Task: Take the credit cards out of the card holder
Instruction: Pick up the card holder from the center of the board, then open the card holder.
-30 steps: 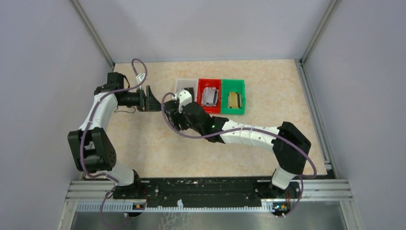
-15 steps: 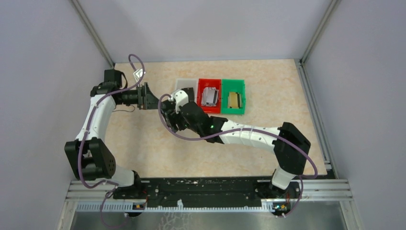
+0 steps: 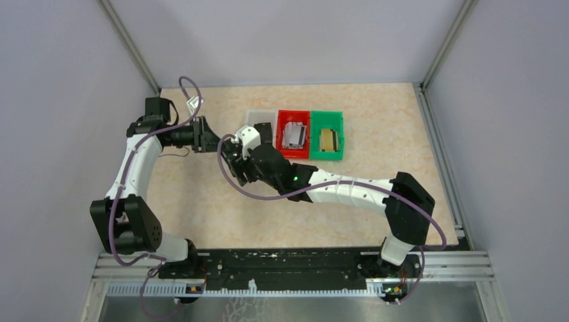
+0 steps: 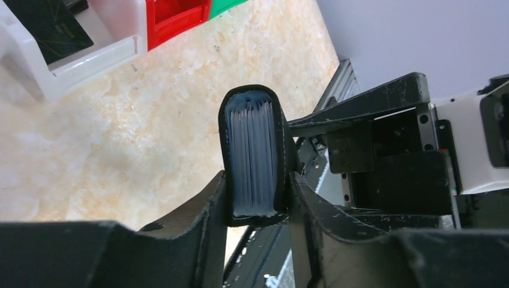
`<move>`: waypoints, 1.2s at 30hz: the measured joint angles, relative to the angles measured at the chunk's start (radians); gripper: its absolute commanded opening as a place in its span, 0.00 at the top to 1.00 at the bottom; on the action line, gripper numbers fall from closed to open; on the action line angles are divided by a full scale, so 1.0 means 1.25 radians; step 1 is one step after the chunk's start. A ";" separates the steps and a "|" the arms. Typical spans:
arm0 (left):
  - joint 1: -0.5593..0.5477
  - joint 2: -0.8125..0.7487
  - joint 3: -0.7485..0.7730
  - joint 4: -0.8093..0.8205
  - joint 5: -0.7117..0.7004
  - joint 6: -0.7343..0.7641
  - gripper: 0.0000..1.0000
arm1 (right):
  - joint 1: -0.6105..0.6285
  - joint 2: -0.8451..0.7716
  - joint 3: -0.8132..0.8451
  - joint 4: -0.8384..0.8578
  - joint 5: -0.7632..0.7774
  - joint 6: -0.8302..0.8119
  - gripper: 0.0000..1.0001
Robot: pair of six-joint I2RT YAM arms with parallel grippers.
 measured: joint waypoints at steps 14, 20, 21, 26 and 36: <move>0.002 0.000 0.020 -0.042 0.010 0.058 1.00 | -0.101 0.001 0.036 -0.007 -0.259 0.135 0.09; -0.009 0.000 0.029 -0.083 0.052 0.096 1.00 | -0.240 -0.063 -0.019 0.077 -0.539 0.246 0.08; -0.013 0.000 0.030 -0.085 0.060 0.101 1.00 | -0.250 -0.070 -0.027 0.086 -0.566 0.256 0.08; -0.040 -0.026 0.030 -0.093 0.086 0.108 1.00 | -0.265 -0.080 -0.074 0.177 -0.726 0.333 0.12; -0.045 -0.097 0.067 -0.110 0.136 0.097 1.00 | -0.273 -0.064 -0.167 0.451 -0.897 0.538 0.27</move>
